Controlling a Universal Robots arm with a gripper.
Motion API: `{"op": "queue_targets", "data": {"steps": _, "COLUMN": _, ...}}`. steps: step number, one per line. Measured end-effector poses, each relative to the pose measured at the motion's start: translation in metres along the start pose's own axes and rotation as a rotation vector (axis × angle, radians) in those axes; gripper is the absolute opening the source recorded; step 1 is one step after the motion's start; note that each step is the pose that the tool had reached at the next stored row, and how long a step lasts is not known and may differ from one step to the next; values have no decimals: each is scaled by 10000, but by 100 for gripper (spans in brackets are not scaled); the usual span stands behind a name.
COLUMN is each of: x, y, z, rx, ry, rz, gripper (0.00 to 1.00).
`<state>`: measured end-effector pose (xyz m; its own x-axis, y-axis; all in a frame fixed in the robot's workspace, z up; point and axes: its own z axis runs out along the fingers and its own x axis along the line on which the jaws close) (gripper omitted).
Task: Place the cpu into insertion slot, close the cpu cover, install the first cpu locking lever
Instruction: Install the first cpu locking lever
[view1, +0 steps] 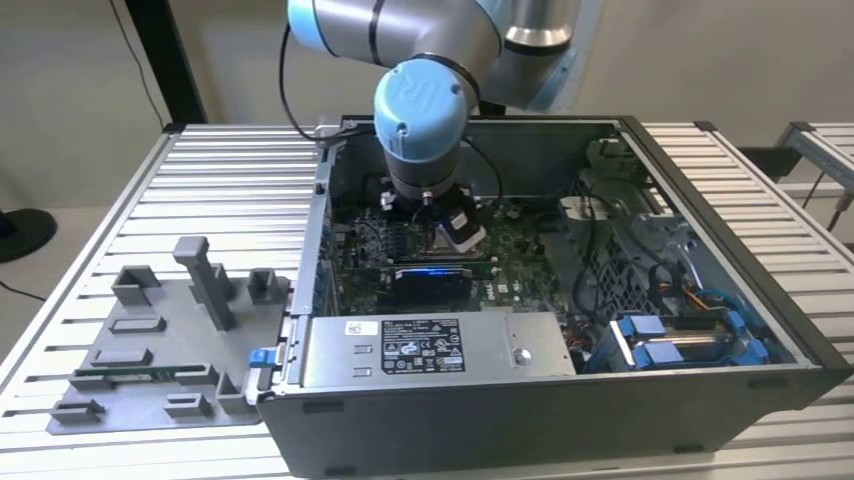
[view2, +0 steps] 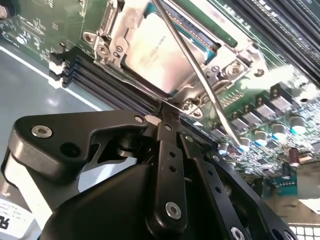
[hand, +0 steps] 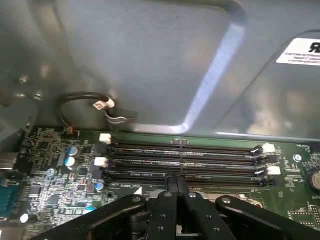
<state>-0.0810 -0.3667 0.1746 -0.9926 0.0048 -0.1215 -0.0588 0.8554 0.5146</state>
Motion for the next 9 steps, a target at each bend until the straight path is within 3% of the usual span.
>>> {"op": "queue_targets", "data": {"steps": 3, "x": -18, "y": -2, "z": 1, "rx": -9, "ry": 20, "rz": 2, "gripper": 0}}
{"op": "queue_targets", "data": {"steps": 4, "x": -8, "y": 2, "z": 5, "rx": -69, "ry": 116, "rz": -1, "gripper": 0}}
{"op": "queue_targets", "data": {"steps": 5, "x": 20, "y": 14, "z": 13, "rx": -239, "ry": 377, "rz": -8, "gripper": 0}}
{"op": "queue_targets", "data": {"steps": 6, "x": 25, "y": 18, "z": 13, "rx": -279, "ry": 430, "rz": -10, "gripper": 0}}
{"op": "queue_targets", "data": {"steps": 9, "x": 24, "y": 21, "z": 17, "rx": -290, "ry": 427, "rz": -12, "gripper": 0}}
